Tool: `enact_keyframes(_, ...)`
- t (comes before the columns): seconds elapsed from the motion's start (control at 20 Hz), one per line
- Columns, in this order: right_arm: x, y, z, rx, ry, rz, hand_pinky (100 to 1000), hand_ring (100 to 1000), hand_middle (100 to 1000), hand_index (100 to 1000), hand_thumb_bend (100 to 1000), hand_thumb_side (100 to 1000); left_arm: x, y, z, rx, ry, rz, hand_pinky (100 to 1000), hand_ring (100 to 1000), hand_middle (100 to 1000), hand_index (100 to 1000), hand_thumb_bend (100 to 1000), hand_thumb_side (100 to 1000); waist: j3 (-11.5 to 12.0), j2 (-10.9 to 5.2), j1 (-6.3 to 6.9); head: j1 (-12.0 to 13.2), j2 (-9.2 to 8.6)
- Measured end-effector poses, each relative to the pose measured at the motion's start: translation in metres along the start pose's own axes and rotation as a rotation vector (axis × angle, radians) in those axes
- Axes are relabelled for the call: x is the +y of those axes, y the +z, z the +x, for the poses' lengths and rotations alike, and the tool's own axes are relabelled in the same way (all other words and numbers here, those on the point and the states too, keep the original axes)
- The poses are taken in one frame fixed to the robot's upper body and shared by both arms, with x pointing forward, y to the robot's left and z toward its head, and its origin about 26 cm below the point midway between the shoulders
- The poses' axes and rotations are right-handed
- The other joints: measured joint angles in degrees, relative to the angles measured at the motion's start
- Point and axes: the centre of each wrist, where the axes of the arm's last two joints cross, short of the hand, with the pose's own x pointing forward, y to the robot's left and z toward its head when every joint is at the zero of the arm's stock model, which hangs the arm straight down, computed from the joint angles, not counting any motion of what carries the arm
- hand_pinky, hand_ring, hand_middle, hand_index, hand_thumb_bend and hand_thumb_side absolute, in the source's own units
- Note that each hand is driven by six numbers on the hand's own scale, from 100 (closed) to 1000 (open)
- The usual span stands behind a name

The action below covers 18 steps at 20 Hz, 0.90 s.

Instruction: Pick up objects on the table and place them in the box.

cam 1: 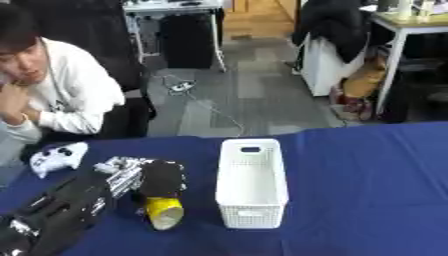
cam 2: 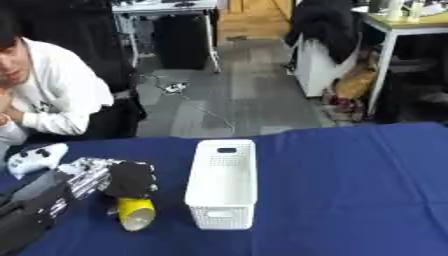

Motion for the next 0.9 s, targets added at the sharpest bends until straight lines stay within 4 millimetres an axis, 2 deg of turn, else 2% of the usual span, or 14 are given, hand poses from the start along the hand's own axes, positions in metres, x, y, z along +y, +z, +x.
enact_keyframes(0.9,0.0,0.0,0.0,0.001,0.001,0.001,100,218,215,359,138,796,0.026,0.017,-0.048,0.122,-0.078,0.081,370,159,100,255,405,683,0.4,-0.76,0.65,0.3,0.09)
